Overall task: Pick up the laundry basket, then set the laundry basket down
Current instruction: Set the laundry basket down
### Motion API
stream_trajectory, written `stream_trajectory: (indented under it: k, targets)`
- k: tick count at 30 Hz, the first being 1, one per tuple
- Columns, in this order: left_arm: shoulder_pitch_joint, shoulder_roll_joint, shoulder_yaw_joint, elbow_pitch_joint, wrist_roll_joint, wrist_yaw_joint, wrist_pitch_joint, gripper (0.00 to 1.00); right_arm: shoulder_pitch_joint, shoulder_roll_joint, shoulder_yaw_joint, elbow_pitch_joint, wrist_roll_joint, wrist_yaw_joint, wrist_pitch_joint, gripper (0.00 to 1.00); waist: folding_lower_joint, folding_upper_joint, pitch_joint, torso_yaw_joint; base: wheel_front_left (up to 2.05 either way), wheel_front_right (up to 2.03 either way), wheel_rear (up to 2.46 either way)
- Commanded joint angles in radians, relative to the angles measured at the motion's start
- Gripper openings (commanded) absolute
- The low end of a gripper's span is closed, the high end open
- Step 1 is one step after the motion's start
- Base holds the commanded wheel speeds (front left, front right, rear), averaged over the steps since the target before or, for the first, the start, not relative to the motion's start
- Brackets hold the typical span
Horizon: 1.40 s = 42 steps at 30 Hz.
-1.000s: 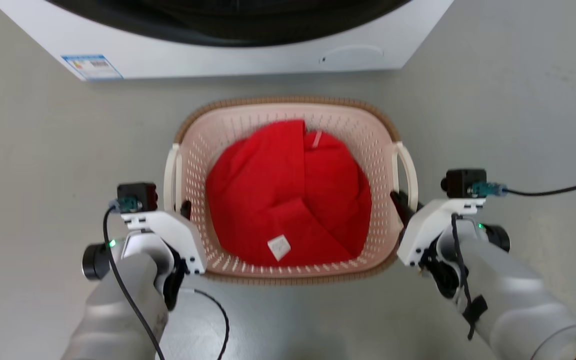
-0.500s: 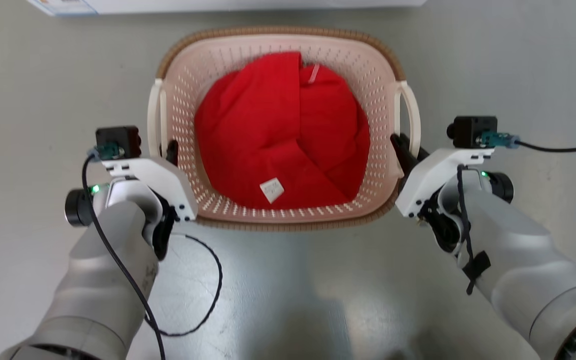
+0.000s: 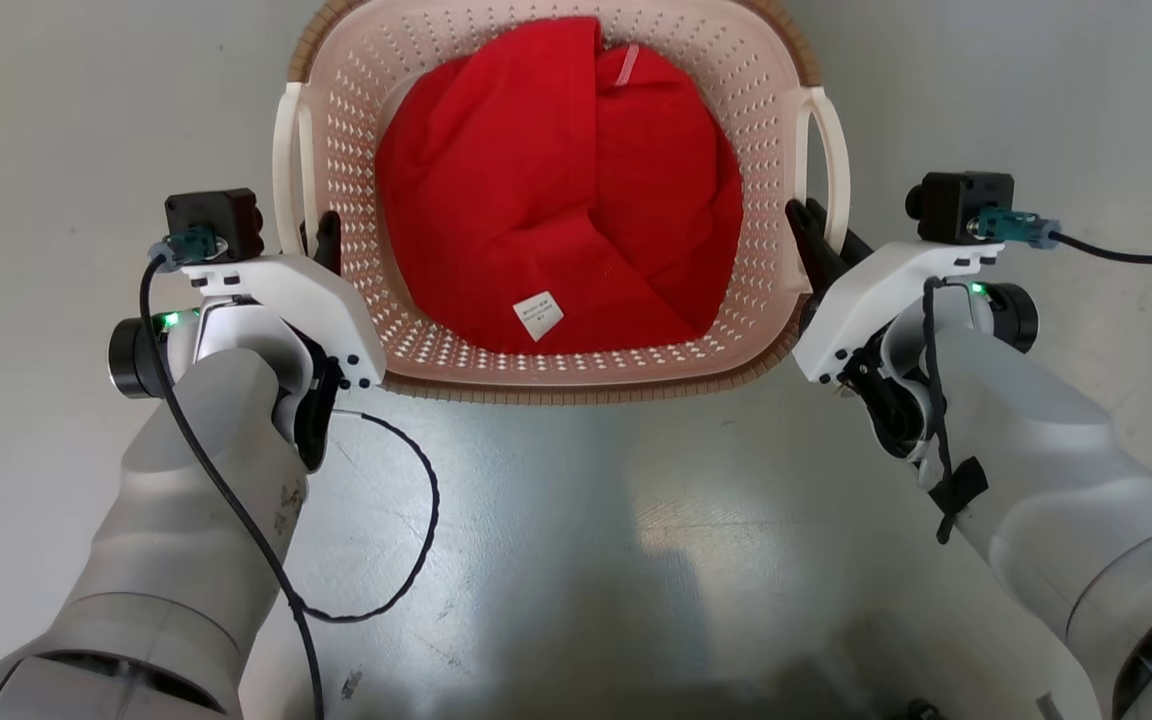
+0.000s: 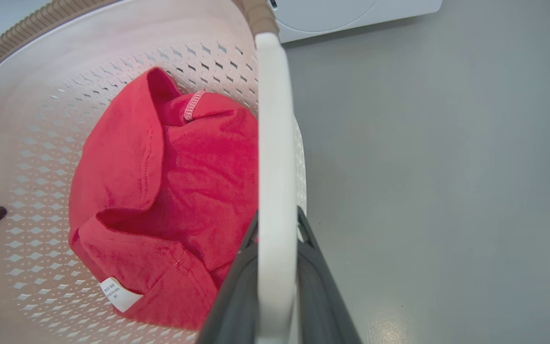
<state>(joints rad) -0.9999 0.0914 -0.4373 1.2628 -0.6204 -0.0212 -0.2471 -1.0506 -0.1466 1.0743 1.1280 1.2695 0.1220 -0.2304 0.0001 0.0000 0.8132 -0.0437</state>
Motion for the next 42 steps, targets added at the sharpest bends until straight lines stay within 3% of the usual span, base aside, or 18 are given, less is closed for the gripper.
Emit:
stream_trajectory:
  k: [1, 14, 39, 40, 41, 42]
  targets:
    - [-0.017, 0.038, 0.019, -0.015, 0.007, 0.012, -0.013, 0.0, 0.027, 0.004, 0.012, -0.019, 0.001, 0.009, -0.019, 0.0, -0.0001, 0.0, 0.013, 0.002, 0.0, 0.0, 0.0]
    - [-0.027, 0.056, 0.05, -0.085, 0.027, 0.032, -0.014, 0.0, -0.01, 0.006, 0.016, -0.023, -0.003, 0.009, -0.031, 0.0, -0.0001, 0.0, 0.072, 0.002, 0.0, 0.0, 0.0]
    - [-0.044, 0.049, 0.104, -0.116, 0.085, 0.033, -0.015, 0.0, -0.011, 0.014, -0.091, -0.034, -0.095, 0.009, -0.031, 0.0, -0.0001, 0.0, 0.123, 0.008, 0.0, 0.0, 0.0]
    - [-0.044, 0.048, 0.105, -0.115, 0.087, 0.032, -0.015, 0.0, -0.011, 0.015, -0.093, -0.032, -0.095, 0.009, -0.031, 0.04, -0.0001, 0.0, 0.124, 0.008, 0.0, 0.0, 0.0]
    - [-0.043, 0.047, 0.106, -0.112, 0.089, 0.031, -0.015, 0.02, -0.011, 0.016, -0.094, -0.03, -0.095, 0.009, -0.031, 0.15, -0.0001, 0.0, 0.125, 0.008, 0.0, 0.0, 0.0]
    - [-0.043, 0.046, 0.107, -0.11, 0.09, 0.03, -0.015, 0.15, -0.01, 0.018, -0.096, -0.024, -0.094, 0.009, -0.031, 0.31, -0.0001, 0.0, 0.126, 0.008, 0.0, 0.0, 0.0]
